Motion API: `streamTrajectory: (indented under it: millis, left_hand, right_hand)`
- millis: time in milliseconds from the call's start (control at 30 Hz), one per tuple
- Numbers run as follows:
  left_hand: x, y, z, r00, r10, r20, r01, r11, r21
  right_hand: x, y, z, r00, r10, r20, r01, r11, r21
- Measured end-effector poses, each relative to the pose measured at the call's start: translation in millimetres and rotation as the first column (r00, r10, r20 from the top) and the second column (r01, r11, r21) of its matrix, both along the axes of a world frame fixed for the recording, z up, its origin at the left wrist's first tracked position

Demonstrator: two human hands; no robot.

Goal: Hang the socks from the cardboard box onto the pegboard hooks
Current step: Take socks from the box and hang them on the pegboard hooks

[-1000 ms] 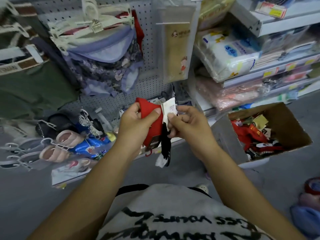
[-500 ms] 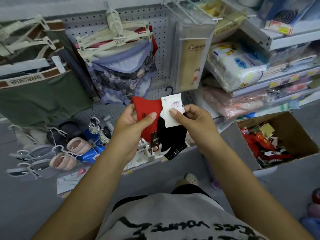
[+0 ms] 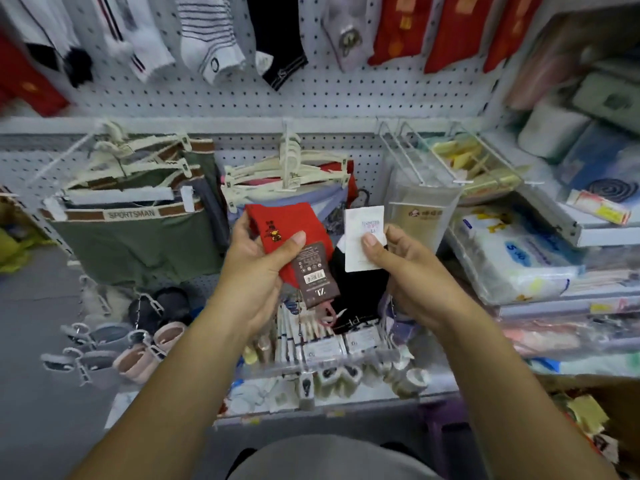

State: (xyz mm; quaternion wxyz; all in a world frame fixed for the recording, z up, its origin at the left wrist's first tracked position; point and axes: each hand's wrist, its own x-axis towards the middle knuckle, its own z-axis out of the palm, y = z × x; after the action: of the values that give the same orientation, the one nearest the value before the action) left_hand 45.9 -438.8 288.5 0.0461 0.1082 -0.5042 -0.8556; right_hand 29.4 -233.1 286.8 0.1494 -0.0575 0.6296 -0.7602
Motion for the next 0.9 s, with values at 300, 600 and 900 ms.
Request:
streamTrajectory:
  millis: [300, 600, 900]
  left_hand:
    - [-24, 12, 22, 0.917, 0.363, -0.166, -0.393, 0.893, -0.219]
    - [-31, 25, 34, 0.834, 0.51, -0.211, -0.551, 0.758, -0.349]
    - [-5, -1, 48, 0.849, 0.421, -0.32, -0.483, 0.375, -0.791]
  right_hand:
    - [-60, 15, 26, 0.946, 0.324, 0.002, -0.321, 0.941, -0.106]
    - [-95, 3, 39, 0.869, 0.495, 0.022, -0.495, 0.869, -0.003]
    - [-121, -25, 56, 0.879, 0.474, -0.044, -0.475, 0.88, 0.001]
